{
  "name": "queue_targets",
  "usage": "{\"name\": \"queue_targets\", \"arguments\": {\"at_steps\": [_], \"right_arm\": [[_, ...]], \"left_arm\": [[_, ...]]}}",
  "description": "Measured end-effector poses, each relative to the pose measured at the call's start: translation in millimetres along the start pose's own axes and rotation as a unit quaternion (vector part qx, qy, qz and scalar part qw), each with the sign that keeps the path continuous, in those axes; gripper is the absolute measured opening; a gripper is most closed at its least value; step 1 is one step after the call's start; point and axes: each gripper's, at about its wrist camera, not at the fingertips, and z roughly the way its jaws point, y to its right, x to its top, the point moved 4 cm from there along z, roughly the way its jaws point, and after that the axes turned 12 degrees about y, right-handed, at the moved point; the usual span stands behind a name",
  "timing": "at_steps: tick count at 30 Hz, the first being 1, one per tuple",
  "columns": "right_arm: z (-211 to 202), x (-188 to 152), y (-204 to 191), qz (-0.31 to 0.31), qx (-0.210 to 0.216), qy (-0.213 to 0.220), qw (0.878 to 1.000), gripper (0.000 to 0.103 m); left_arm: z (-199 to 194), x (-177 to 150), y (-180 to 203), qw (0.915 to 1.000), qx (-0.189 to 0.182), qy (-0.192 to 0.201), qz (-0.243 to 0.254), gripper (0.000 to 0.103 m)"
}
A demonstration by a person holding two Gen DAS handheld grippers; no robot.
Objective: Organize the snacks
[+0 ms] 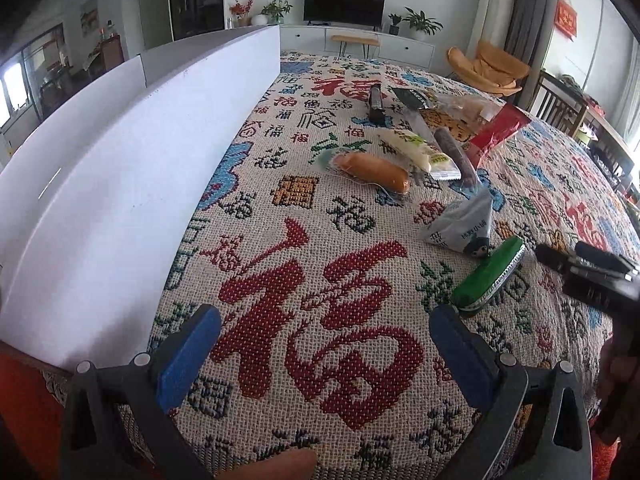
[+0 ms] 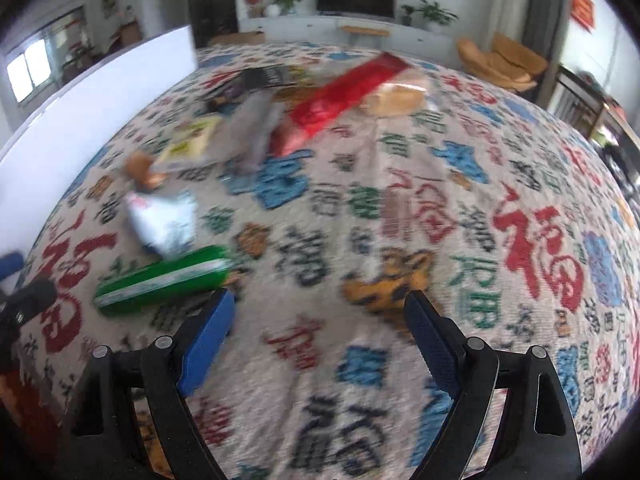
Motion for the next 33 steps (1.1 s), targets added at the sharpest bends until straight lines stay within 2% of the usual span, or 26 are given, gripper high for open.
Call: {"name": "queue_targets", "arguments": {"at_steps": [3,6,11,20,25,33], "right_arm": [[5,8,49,0.035,-0.046,0.001,0.998,0.089],[4,13,83,0.039,-0.081,0.007,0.996,0.089],[16,21,113,0.04,-0.112,0.01,0.993,0.089],[33,24,132,0.085,-0.085,0.001,0.993,0.091],[55,42,141,0.086,-0.081,-0.004,0.993,0.097],[54,41,139,0.085,-0.081,-0.002,0.993,0.097]], "left_arm": [[8,-1,9,0.9998,-0.002,-0.012,0.016,0.103],[18,-1,15,0.9994,-0.007,-0.027,0.022,0.103],[33,0,20,0.998,-0.006,-0.042,0.047,0.103],[44,8,21,0.998,-0.011,-0.038,0.049,0.103],[44,9,20,0.9984,-0.007,-0.032,0.046,0.103],[45,9,20,0.9983,-0.008,-0.034,0.046,0.103]]}}
